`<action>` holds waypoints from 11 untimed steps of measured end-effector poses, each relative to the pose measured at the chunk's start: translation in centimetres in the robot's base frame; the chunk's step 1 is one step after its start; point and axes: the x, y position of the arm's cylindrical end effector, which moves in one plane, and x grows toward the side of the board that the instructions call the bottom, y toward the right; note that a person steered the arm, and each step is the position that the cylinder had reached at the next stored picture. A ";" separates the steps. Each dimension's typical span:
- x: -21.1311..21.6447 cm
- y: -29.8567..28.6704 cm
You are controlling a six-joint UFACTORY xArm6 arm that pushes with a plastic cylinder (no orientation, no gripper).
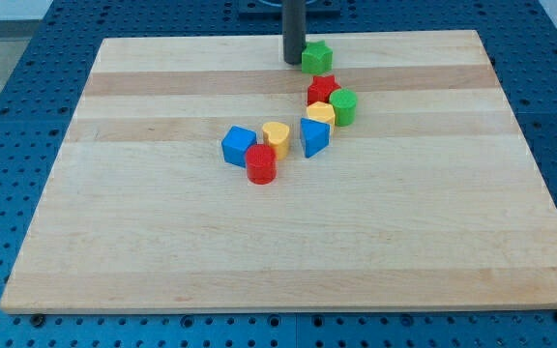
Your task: Move the green star to the center right of the board
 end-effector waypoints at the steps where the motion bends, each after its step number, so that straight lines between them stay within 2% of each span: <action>1: 1.1 3.0; 3: 1.9 9.6; 4: 0.4 10.3; 6: 2.3 15.7; 8: 6.9 17.4; 11: 8.1 12.5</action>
